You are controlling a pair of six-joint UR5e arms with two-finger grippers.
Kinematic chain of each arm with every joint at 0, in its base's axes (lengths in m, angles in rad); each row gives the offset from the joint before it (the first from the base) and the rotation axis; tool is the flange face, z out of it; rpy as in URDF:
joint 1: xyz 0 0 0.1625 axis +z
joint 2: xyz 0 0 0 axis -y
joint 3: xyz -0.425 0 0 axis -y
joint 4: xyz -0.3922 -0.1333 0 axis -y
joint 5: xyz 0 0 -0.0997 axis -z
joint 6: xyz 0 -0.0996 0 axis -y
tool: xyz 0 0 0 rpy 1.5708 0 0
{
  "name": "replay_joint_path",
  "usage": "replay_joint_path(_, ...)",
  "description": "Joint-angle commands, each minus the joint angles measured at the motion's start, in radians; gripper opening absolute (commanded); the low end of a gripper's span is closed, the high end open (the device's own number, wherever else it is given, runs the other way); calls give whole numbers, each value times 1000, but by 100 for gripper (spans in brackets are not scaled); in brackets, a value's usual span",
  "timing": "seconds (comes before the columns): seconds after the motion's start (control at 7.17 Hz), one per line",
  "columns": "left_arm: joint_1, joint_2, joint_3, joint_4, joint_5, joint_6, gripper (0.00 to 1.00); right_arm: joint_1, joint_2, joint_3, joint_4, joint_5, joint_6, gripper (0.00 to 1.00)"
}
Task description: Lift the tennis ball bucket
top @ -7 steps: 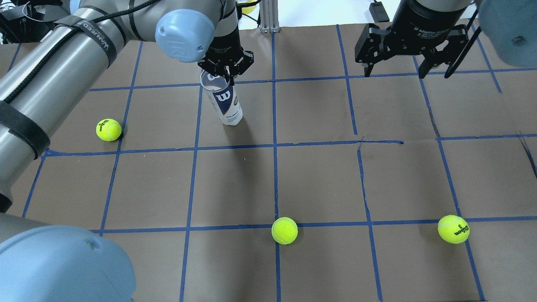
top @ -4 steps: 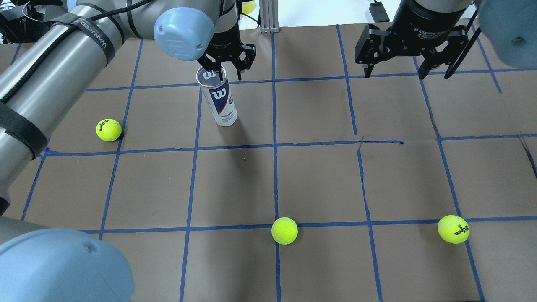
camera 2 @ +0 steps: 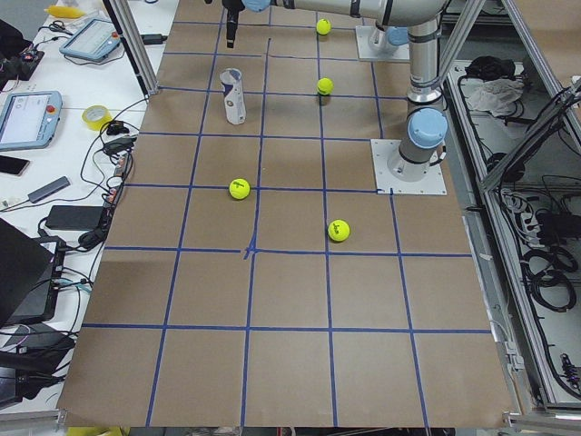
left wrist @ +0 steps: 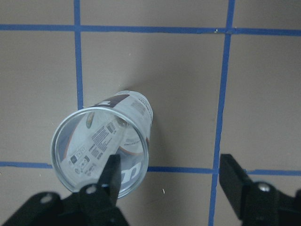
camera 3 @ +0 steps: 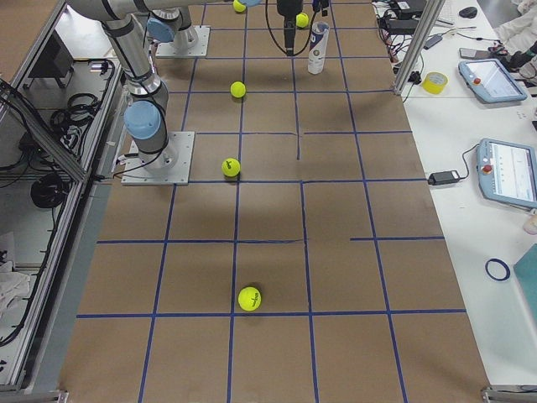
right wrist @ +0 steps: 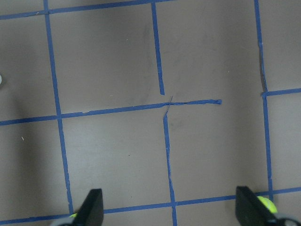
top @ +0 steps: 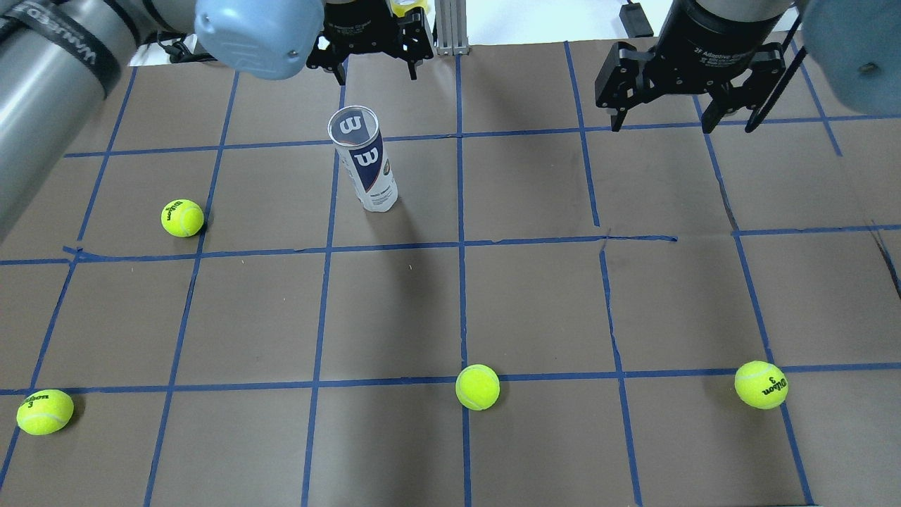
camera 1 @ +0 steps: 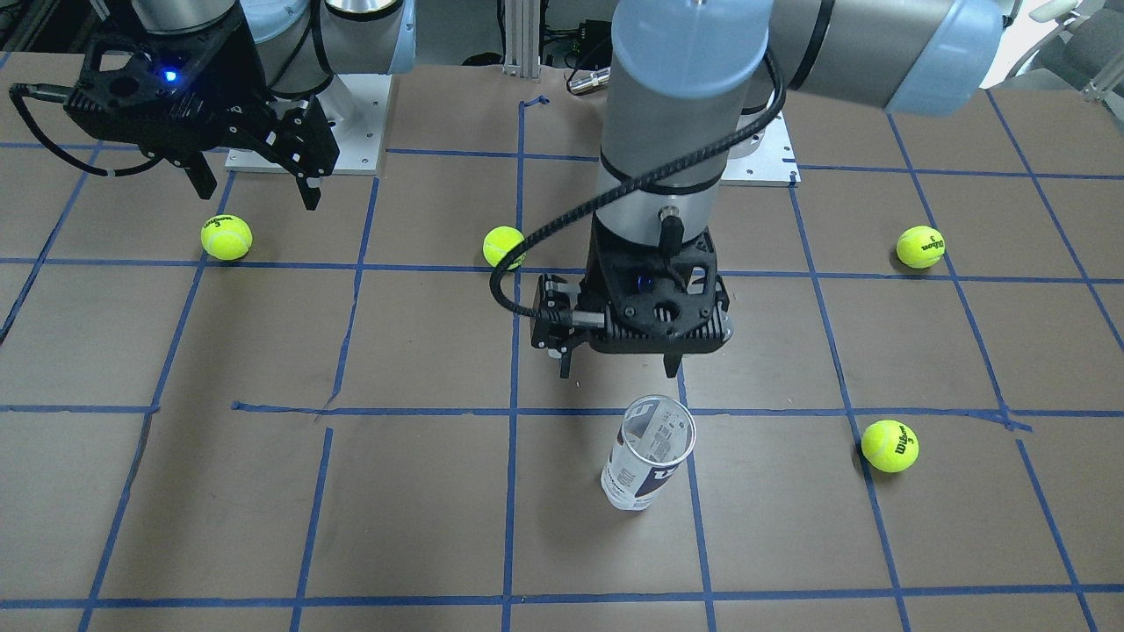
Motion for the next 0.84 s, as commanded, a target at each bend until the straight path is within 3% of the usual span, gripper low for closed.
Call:
replay_joint_path(0.0, 27, 175, -110, -164, 8, 15, 100, 0, 0, 1, 0, -2, 0, 100)
replay_joint_path(0.28, 82, 295, -221, -190, 17, 144, 100, 0, 0, 1, 2, -2, 0, 100)
replay_joint_path(0.42, 136, 332, -226, -263, 11, 185, 100, 0, 0, 1, 0, -2, 0, 100)
replay_joint_path(0.7, 176, 354, -249, -268, 6, 193, 100, 0, 0, 2, 2, -2, 0, 100)
